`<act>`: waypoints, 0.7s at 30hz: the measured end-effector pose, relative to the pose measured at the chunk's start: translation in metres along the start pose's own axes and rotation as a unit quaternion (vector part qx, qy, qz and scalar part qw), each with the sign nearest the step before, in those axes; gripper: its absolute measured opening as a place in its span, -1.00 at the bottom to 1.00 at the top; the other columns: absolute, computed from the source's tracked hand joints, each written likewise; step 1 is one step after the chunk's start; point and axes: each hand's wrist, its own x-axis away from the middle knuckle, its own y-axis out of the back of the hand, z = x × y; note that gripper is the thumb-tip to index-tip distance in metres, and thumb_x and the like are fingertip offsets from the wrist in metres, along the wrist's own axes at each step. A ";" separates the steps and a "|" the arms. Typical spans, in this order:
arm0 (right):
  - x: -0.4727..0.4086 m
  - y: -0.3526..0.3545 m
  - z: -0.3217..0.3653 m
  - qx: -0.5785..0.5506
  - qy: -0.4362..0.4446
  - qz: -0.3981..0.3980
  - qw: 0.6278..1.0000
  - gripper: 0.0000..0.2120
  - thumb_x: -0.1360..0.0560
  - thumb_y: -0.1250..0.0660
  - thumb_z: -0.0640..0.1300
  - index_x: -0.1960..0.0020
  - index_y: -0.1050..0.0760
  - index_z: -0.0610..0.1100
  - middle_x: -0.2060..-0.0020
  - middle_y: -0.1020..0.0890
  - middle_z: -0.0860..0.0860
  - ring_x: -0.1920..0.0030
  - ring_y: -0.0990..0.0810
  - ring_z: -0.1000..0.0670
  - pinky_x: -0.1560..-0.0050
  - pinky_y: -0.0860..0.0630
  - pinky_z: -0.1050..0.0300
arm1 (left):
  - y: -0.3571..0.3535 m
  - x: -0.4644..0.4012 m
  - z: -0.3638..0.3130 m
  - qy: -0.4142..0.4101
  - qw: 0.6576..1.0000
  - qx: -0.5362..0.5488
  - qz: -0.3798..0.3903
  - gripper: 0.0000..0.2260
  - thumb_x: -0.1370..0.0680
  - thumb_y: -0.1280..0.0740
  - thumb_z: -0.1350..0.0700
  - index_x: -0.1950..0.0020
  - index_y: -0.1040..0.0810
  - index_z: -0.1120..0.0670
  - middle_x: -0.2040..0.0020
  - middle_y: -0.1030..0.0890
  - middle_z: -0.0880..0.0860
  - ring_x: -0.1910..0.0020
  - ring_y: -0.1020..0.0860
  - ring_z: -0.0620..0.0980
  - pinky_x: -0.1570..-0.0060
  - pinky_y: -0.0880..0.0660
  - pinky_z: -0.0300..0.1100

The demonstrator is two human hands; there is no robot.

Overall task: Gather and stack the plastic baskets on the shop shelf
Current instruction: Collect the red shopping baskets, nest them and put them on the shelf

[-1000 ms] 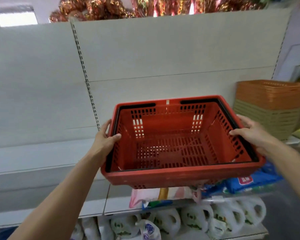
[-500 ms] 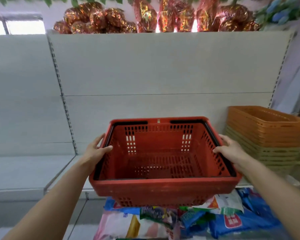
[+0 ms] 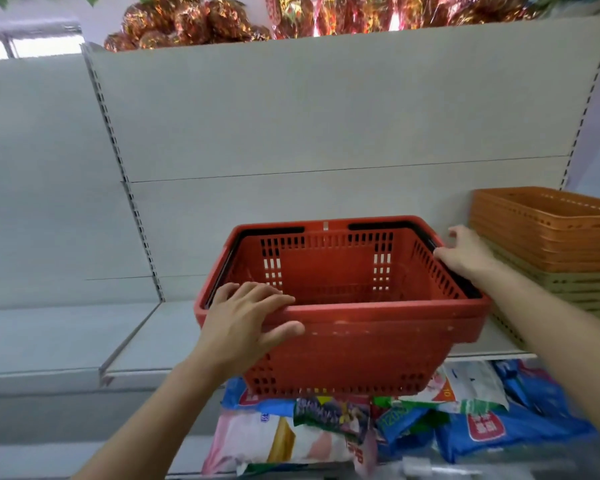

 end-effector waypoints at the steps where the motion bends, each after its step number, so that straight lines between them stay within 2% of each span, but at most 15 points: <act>1: 0.006 0.002 0.005 -0.014 0.059 -0.041 0.997 -0.57 -0.49 -0.30 -0.17 -0.34 -0.39 -0.21 -0.27 -0.51 -0.23 -0.23 -0.50 -0.23 -0.19 -0.41 -0.02 | -0.006 0.004 0.002 -0.008 1.000 -0.018 -0.013 -0.49 -0.47 -0.10 -0.40 -0.26 -0.53 -0.17 -0.15 -0.61 -0.18 -0.20 -0.52 -0.11 -0.23 -0.33 -0.01; 3: 0.031 0.006 0.018 -0.041 0.199 -0.090 0.975 -0.69 -0.53 -0.26 -0.09 -0.26 -0.48 -0.11 -0.16 -0.58 -0.11 -0.12 -0.57 -0.13 -0.13 -0.48 -0.02 | -0.014 0.006 0.008 0.004 0.999 -0.028 -0.035 -0.56 -0.47 -0.17 -0.33 -0.24 -0.54 -0.17 -0.09 -0.63 -0.18 -0.15 -0.53 -0.08 -0.14 -0.35 -0.03; 4: 0.051 0.008 0.025 -0.018 0.269 -0.069 0.961 -0.70 -0.53 -0.26 -0.01 -0.24 -0.49 -0.04 -0.12 -0.59 -0.01 -0.08 -0.57 -0.04 -0.09 -0.48 0.02 | -0.016 0.004 0.009 0.010 0.999 -0.023 -0.039 -0.57 -0.47 -0.18 -0.32 -0.23 -0.54 -0.17 -0.08 -0.62 -0.19 -0.15 -0.53 -0.07 -0.13 -0.34 -0.04; 6: 0.096 0.001 0.030 0.100 0.351 0.031 0.931 -0.57 -0.48 -0.28 0.19 -0.31 -0.44 0.09 -0.12 -0.53 0.19 -0.05 -0.50 0.11 -0.08 -0.42 0.09 | -0.020 0.000 0.009 0.011 0.998 -0.018 -0.060 -0.59 -0.47 -0.18 -0.29 -0.21 -0.54 -0.16 -0.06 -0.62 -0.18 -0.14 -0.51 -0.05 -0.16 -0.27 -0.06; 7: 0.112 -0.006 0.027 0.180 0.378 0.047 0.907 -0.46 -0.44 -0.27 0.28 -0.35 -0.39 0.10 -0.16 -0.52 0.21 -0.06 -0.50 0.12 -0.11 -0.42 0.04 | -0.023 -0.002 0.009 0.016 0.997 -0.011 -0.075 -0.60 -0.46 -0.17 -0.27 -0.19 -0.54 -0.15 -0.05 -0.62 -0.17 -0.12 -0.51 -0.04 -0.16 -0.22 -0.07; 8: 0.121 -0.016 0.019 0.245 0.404 0.026 0.881 -0.39 -0.39 -0.30 0.32 -0.36 -0.39 0.07 -0.15 -0.58 0.15 -0.05 -0.55 0.08 -0.09 -0.45 0.00 | -0.024 -0.004 0.007 0.020 0.996 -0.001 -0.087 -0.61 -0.45 -0.17 -0.26 -0.16 -0.54 -0.13 -0.04 -0.62 -0.16 -0.11 -0.52 -0.03 -0.16 -0.18 -0.09; 10: 0.121 -0.027 0.004 0.306 0.414 -0.033 0.857 -0.41 -0.29 -0.45 0.23 -0.23 -0.48 -0.01 0.04 -0.65 0.02 0.06 -0.63 -0.05 0.08 -0.51 -0.02 | -0.025 -0.008 0.004 0.026 0.994 0.010 -0.102 -0.62 -0.43 -0.16 -0.24 -0.11 -0.55 -0.11 -0.01 -0.61 -0.15 -0.08 -0.52 -0.02 -0.13 -0.14 -0.11; 13: 0.109 -0.027 -0.003 0.298 0.412 -0.057 0.859 -0.52 -0.25 -0.51 0.16 -0.07 -0.49 -0.03 0.19 -0.62 0.01 0.15 -0.62 -0.08 0.19 -0.48 0.02 | -0.027 -0.014 0.001 0.031 0.994 0.008 -0.108 -0.63 -0.40 -0.15 -0.24 -0.06 -0.55 -0.12 0.02 -0.61 -0.18 -0.05 -0.52 -0.04 -0.08 -0.13 -0.11; 17: 0.096 -0.021 -0.011 0.294 0.423 -0.062 0.855 -0.53 -0.26 -0.49 0.15 -0.07 -0.49 -0.04 0.18 -0.62 -0.01 0.13 -0.61 -0.10 0.17 -0.47 0.02 | -0.030 -0.028 -0.011 0.033 0.993 0.003 -0.111 -0.67 -0.40 -0.23 -0.19 -0.07 -0.56 -0.10 0.01 -0.62 -0.17 -0.02 -0.53 -0.02 -0.02 -0.11 -0.11; 21: 0.072 -0.002 -0.027 0.285 0.413 -0.041 0.864 -0.54 -0.36 -0.41 0.15 -0.17 -0.44 -0.03 0.03 -0.61 -0.01 -0.01 -0.58 -0.08 0.01 -0.45 0.00 | -0.038 -0.050 -0.037 0.031 0.993 0.010 -0.114 -0.73 -0.41 -0.28 -0.15 -0.05 -0.56 -0.11 0.02 -0.61 -0.18 -0.02 -0.51 -0.03 0.04 -0.05 -0.17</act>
